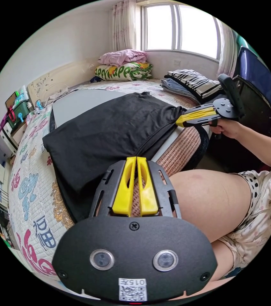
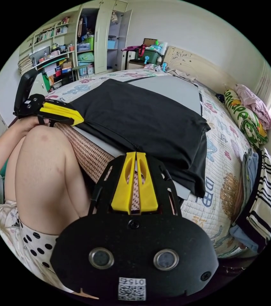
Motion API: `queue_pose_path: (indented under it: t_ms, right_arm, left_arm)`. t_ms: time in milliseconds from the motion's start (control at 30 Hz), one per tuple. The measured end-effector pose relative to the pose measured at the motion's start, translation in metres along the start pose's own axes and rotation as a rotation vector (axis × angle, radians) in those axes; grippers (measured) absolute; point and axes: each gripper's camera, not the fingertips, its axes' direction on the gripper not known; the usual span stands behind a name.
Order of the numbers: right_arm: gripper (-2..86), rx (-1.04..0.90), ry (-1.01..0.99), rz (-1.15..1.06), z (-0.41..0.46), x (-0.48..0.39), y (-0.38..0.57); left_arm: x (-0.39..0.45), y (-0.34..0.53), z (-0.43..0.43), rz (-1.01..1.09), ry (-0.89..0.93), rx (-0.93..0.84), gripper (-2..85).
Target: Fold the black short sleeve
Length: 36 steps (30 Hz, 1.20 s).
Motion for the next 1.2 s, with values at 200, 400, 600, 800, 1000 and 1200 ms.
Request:
queue_pose_path:
  t_ms: [200,400,600,800,1000,1200]
  right_arm:
    - [0.0,-0.014,-0.015,0.009,-0.036,0.024,-0.027]
    - [3.7,0.007,-0.09,0.056,-0.09,0.062,-0.062]
    - [5.7,0.153,-0.162,0.17,-0.188,0.142,-0.077]
    - [9.5,0.302,-0.26,0.663,-0.252,0.293,-0.043]
    - [10.5,0.297,-0.379,0.754,-0.268,0.36,-0.06]
    - [2.4,0.345,-0.376,0.659,-0.289,0.379,-0.102]
  left_arm:
    - [-0.025,-0.002,-0.006,-0.004,0.037,-0.003,-0.7]
    - [-0.045,-0.005,-0.008,-0.002,0.05,-0.006,-0.4]
    - [-0.071,-0.003,-0.018,-0.01,0.102,0.03,0.2]
    - [-0.114,0.002,-0.033,-0.115,0.147,0.107,1.8]
    - [-0.15,-0.049,-0.044,-0.179,0.127,0.139,5.5]
    - [-0.169,-0.214,0.005,-0.19,0.088,0.106,7.0]
